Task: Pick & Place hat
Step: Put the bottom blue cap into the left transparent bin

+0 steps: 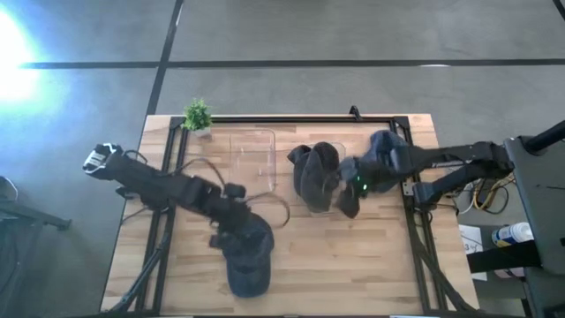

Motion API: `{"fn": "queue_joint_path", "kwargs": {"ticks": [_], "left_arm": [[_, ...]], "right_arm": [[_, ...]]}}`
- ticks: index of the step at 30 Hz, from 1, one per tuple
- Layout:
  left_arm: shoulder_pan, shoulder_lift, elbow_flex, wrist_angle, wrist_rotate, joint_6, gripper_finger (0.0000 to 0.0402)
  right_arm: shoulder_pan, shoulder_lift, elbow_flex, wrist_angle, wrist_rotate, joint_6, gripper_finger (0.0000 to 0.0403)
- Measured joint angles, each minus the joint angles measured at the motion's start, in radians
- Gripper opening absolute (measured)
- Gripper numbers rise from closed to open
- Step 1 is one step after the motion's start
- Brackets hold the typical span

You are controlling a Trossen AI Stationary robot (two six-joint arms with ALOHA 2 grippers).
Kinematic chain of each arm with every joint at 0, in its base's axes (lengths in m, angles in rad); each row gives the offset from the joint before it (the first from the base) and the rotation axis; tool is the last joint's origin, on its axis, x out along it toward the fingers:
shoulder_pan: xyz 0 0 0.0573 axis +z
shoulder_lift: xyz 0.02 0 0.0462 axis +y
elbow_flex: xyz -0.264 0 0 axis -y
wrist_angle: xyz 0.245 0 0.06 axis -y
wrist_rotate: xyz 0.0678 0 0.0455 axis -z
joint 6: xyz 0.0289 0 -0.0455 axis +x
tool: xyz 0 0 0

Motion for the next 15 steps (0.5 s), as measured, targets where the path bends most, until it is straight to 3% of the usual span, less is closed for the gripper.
{"fn": "queue_joint_path", "kwargs": {"ticks": [6, 15], "left_arm": [[-0.135, 0.008, -0.096, 0.031, 0.001, 0.032, 0.0062], [-0.22, 0.015, -0.337, 0.119, 0.012, -0.083, 0.0062]], "right_arm": [[0.207, 0.085, -0.03, 0.291, -0.031, 0.246, 0.0185], [0.401, 0.377, -0.035, 0.692, -0.047, 0.51, 0.0185]]}}
